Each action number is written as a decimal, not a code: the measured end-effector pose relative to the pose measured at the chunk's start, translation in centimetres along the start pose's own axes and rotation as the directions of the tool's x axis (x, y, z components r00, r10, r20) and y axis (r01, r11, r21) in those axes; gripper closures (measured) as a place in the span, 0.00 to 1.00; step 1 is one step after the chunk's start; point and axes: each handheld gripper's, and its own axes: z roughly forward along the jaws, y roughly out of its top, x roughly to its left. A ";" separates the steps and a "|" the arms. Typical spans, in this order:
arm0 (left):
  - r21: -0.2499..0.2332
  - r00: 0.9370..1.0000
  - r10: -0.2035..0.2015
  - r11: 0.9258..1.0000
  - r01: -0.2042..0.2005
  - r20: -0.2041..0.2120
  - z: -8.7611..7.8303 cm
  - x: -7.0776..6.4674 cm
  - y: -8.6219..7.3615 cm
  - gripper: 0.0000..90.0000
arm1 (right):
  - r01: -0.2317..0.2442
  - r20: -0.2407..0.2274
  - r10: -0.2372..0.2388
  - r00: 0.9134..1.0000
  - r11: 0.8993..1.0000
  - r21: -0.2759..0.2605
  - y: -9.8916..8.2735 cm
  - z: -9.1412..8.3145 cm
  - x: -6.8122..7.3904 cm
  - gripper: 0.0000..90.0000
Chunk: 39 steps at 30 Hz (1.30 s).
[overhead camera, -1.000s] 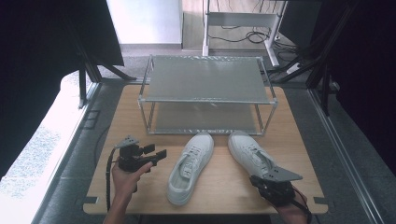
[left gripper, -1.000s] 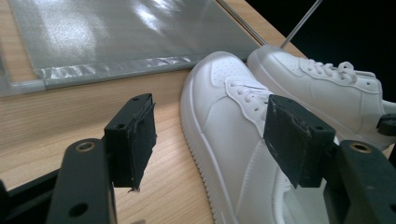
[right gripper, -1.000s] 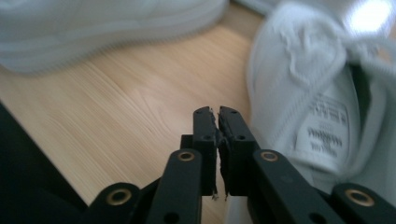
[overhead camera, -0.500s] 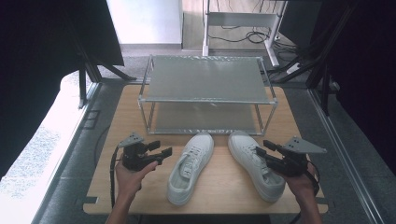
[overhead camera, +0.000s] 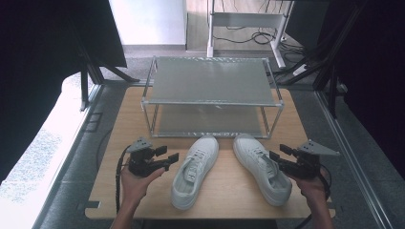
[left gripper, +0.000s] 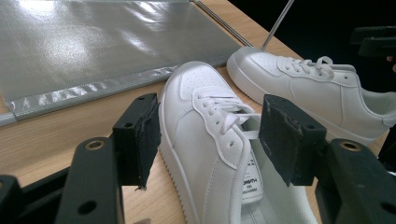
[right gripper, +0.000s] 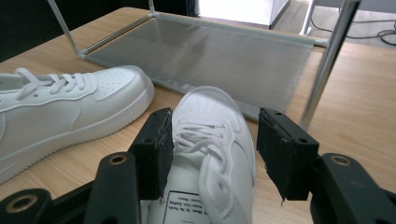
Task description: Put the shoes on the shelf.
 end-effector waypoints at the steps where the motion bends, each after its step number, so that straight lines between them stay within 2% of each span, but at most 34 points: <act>1: 0.003 1.000 0.001 1.000 -0.001 -0.001 0.1 0.0 0.0 0.44 | -0.004 0.007 0.004 1.000 1.000 0.000 -0.1 0.1 -0.1 0.52; 4: 0.022 1.000 0.009 1.000 -0.009 0.003 0.5 -0.2 -0.1 0.46 | -0.011 0.010 0.011 1.000 1.000 0.012 -0.4 0.4 -0.2 0.52; 10: 0.080 0.999 0.036 0.996 -0.036 0.000 2.0 -1.1 -0.6 0.48 | 0.006 0.008 -0.007 1.000 0.999 0.052 -0.9 1.2 0.0 0.51; 14: 0.115 0.999 0.047 0.992 -0.048 0.010 3.1 -1.7 -1.1 0.50 | 0.011 0.005 -0.012 1.000 0.999 0.053 -1.0 1.3 0.1 0.51; 20: 0.159 0.997 0.066 0.985 -0.061 -0.026 4.5 -2.2 -1.7 0.54 | 0.007 0.010 -0.008 1.000 0.999 0.049 -1.0 1.1 -0.1 0.51; 23: 0.157 0.995 0.078 0.985 -0.067 -0.063 4.9 -2.4 -2.0 0.57 | 0.004 0.013 -0.005 1.000 0.999 0.050 -1.1 1.1 -0.2 0.52; 27: 0.170 0.992 0.093 0.982 -0.077 -0.091 5.2 -2.4 -2.2 0.61 | 0.014 0.008 -0.014 1.000 0.998 0.065 -1.2 1.2 -0.1 0.52; 30: 0.177 0.992 0.090 0.981 -0.074 -0.085 5.5 -2.3 -2.4 0.62 | 0.009 0.010 -0.009 1.000 0.997 0.071 -1.3 1.3 -0.2 0.52; 36: 0.208 0.987 0.115 0.974 -0.090 -0.108 6.5 -2.4 -2.9 0.68 | 0.008 0.019 -0.010 1.000 0.997 0.081 -1.4 1.4 -0.3 0.52; 39: 0.205 0.987 0.113 0.975 -0.087 -0.116 6.7 -2.3 -3.0 0.72 | 0.012 0.026 -0.015 1.000 0.996 0.086 -1.5 1.4 -0.3 0.52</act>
